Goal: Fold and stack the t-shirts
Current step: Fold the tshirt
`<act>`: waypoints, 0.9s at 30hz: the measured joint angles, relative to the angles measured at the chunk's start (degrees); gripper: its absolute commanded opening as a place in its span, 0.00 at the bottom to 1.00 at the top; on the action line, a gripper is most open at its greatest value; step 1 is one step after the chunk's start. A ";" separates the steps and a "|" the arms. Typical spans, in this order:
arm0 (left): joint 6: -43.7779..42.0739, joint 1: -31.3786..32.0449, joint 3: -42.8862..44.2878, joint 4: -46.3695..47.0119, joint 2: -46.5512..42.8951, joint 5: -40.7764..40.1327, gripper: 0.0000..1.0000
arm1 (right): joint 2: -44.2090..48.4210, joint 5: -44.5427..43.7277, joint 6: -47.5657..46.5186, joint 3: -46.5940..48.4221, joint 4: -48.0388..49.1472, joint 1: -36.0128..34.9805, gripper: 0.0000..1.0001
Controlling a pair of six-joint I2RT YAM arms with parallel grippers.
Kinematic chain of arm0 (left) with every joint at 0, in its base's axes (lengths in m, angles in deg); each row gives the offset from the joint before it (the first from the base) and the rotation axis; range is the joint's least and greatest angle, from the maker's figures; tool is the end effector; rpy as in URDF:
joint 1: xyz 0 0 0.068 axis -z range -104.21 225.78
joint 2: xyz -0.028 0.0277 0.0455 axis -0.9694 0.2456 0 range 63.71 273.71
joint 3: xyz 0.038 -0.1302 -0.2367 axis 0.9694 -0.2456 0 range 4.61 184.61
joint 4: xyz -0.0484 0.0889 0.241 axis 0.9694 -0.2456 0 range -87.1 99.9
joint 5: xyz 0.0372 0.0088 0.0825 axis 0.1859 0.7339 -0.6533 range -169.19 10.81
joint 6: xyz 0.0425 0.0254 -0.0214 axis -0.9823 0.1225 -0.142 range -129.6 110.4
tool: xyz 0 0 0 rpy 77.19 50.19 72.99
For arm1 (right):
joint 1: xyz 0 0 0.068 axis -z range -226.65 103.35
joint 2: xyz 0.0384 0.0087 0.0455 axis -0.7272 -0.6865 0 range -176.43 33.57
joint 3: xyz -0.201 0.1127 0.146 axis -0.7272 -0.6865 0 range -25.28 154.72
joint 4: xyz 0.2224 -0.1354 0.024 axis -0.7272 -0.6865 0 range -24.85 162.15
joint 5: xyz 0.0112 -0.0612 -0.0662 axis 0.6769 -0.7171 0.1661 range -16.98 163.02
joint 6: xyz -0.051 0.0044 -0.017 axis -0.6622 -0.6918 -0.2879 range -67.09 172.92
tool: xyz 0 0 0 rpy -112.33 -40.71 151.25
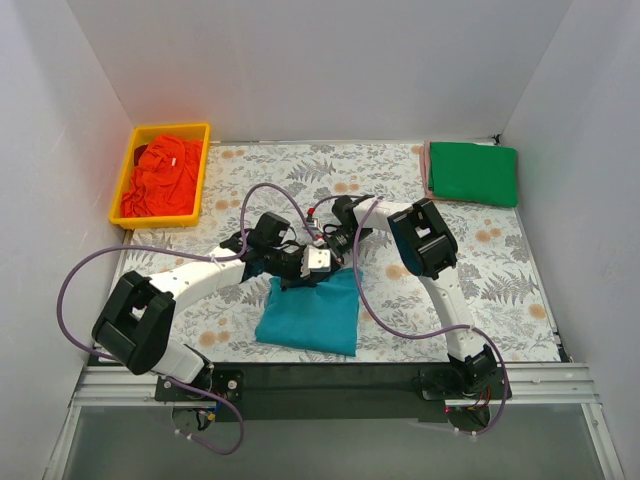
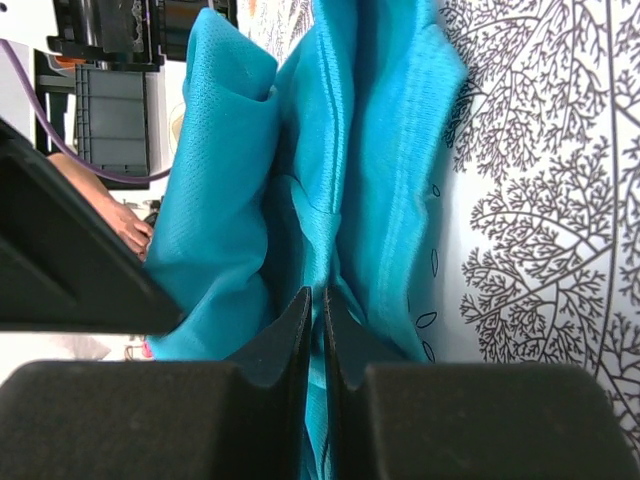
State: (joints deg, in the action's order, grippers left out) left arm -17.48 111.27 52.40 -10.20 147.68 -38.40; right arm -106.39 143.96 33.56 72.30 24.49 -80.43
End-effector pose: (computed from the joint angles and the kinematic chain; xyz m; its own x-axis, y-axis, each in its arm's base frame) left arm 0.2156 -0.1823 0.1959 -0.5700 0.5340 -0.6245 0.8208 0.3359 -0.4620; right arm 0.3499 0.2746 0.0768 -0.7242 -0.6146 -0.3127 -0.4463 0.0722 0.8920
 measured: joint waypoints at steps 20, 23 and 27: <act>-3.98 -4.24 5.84 8.87 6.38 -0.61 0.00 | 0.44 2.43 -0.48 -1.60 1.81 0.39 0.14; -4.55 -4.24 5.84 9.77 6.84 0.20 0.00 | 0.44 2.27 -0.46 -1.46 1.79 0.39 0.15; -6.36 -4.24 4.79 10.93 7.13 0.72 0.00 | 0.57 0.26 -0.26 -0.98 1.27 0.17 0.16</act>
State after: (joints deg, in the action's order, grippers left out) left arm -23.84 107.03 57.18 0.73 154.80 -37.68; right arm -105.82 144.22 33.30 71.31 25.76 -80.25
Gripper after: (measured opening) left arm 0.014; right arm 0.154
